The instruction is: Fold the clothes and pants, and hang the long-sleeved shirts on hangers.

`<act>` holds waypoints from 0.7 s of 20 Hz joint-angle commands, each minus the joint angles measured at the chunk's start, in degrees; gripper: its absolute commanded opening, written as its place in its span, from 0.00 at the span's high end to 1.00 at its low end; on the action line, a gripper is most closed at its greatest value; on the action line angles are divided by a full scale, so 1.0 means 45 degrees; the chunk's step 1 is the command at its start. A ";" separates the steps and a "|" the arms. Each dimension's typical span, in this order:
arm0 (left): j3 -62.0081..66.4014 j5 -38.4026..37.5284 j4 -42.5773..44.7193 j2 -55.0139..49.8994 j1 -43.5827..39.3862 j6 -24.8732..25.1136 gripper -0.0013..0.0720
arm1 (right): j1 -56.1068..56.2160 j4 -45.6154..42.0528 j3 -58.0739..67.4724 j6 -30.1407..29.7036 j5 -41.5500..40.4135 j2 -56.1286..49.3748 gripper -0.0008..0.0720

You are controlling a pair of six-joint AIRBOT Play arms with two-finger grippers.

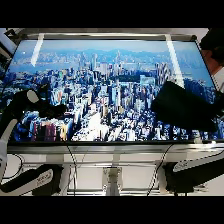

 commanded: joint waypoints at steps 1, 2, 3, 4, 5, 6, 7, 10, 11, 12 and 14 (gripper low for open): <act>-0.0005 0.0000 0.0000 0.0010 0.0010 0.0000 0.67 | -0.2458 -0.0180 -0.1549 0.0015 -0.0763 0.1005 0.42; -0.0005 0.0000 0.0000 0.0010 0.0010 0.0000 0.67 | -0.2841 -0.0175 -0.1549 0.0029 -0.0738 0.1205 0.15; -0.0005 0.0000 0.0000 0.0010 0.0010 0.0000 0.67 | -0.3113 -0.0175 -0.1549 0.0034 -0.0816 0.1481 0.13; -0.0005 0.0000 0.0000 0.0010 0.0010 0.0000 0.67 | -0.3332 -0.0175 -0.1549 0.0078 -0.1073 0.1870 0.13; -0.0005 0.0000 0.0000 0.0010 0.0010 0.0000 0.68 | -0.3458 -0.0170 -0.1549 0.0287 -0.1462 0.2341 0.13; -0.0005 0.0000 0.0000 0.0010 0.0010 0.0000 0.67 | -0.3512 -0.0029 -0.1549 0.0408 -0.1987 0.2919 0.13; -0.0005 0.0000 0.0000 0.0010 0.0010 0.0000 0.67 | -0.3507 0.0340 -0.1549 0.0432 -0.2594 0.3551 0.14; -0.0005 0.0000 0.0000 0.0010 0.0010 0.0000 0.67 | -0.3094 0.3041 -0.1554 0.0189 -0.3837 0.5260 0.16; -0.0005 0.0000 0.0000 0.0010 0.0010 0.0000 0.67 | -0.2744 0.3900 -0.1554 -0.0039 -0.3842 0.5727 0.24; -0.0005 0.0000 0.0000 0.0010 0.0010 0.0000 0.67 | -0.2234 0.4546 -0.1564 -0.0311 -0.3740 0.6164 0.37; -0.0005 0.0000 0.0000 0.0010 0.0010 0.0000 0.67 | -0.0777 0.4915 -0.1671 -0.0461 -0.3279 0.6790 0.63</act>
